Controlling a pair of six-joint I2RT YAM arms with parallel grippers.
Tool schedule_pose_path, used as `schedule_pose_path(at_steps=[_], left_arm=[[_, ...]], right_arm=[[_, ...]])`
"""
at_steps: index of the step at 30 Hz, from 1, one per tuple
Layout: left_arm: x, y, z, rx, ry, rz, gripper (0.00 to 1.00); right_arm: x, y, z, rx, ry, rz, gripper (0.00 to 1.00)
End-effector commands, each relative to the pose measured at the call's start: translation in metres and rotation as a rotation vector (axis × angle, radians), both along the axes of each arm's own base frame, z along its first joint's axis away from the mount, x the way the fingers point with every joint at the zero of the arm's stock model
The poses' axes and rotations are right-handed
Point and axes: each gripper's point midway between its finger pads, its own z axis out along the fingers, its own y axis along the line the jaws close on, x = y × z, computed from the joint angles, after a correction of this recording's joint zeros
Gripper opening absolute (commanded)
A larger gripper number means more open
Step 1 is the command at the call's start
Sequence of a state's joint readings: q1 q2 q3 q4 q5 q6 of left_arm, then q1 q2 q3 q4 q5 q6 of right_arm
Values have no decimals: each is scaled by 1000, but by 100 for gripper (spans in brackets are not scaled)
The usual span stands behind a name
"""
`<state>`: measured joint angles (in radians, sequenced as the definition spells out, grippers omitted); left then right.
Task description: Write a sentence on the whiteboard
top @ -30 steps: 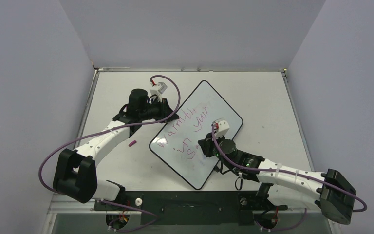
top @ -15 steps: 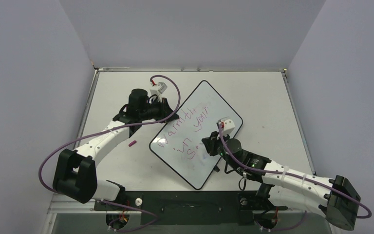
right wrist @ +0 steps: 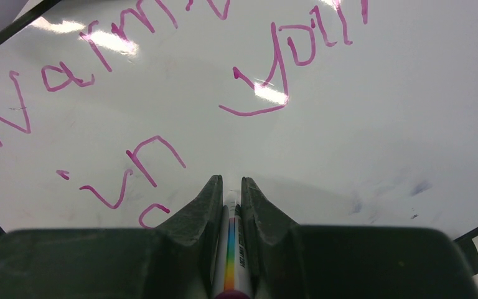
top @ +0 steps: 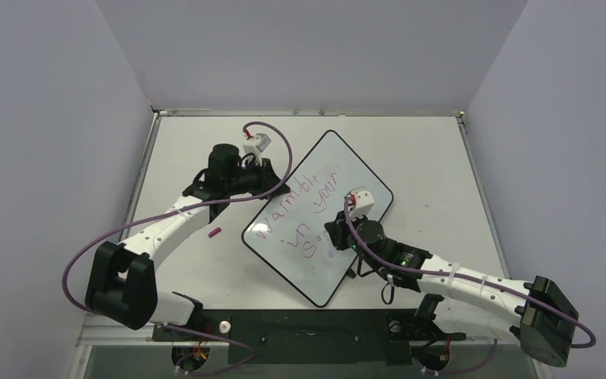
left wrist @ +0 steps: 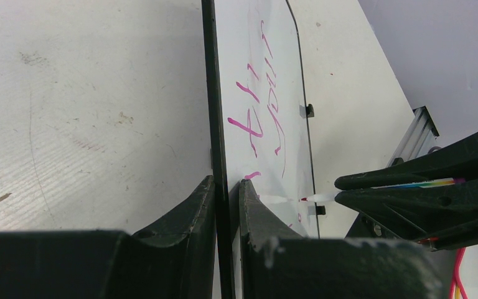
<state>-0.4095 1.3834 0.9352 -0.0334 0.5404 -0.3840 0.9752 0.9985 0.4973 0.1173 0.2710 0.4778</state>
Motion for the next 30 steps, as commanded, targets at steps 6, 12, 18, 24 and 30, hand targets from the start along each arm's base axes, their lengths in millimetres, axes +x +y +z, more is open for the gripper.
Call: schedule_pose_path(at_steps=[6,12,18,24,30], left_arm=[[18,9,20,29,-154,38,0],[18,9,20,29,-156,38,0],[18,9,20,29,-156,40,0],[18,10,22,29,-160,41,0],[18,9,21,31,-157,39,0]], right_arm=[[11,12,35,53,-62,8,0],[13,14,30,37,-50,2,0],[12,11,22,20,-25,-8,0],[8,9,9,10,5,-8,0],[4,5,2,4,20,-10,0]])
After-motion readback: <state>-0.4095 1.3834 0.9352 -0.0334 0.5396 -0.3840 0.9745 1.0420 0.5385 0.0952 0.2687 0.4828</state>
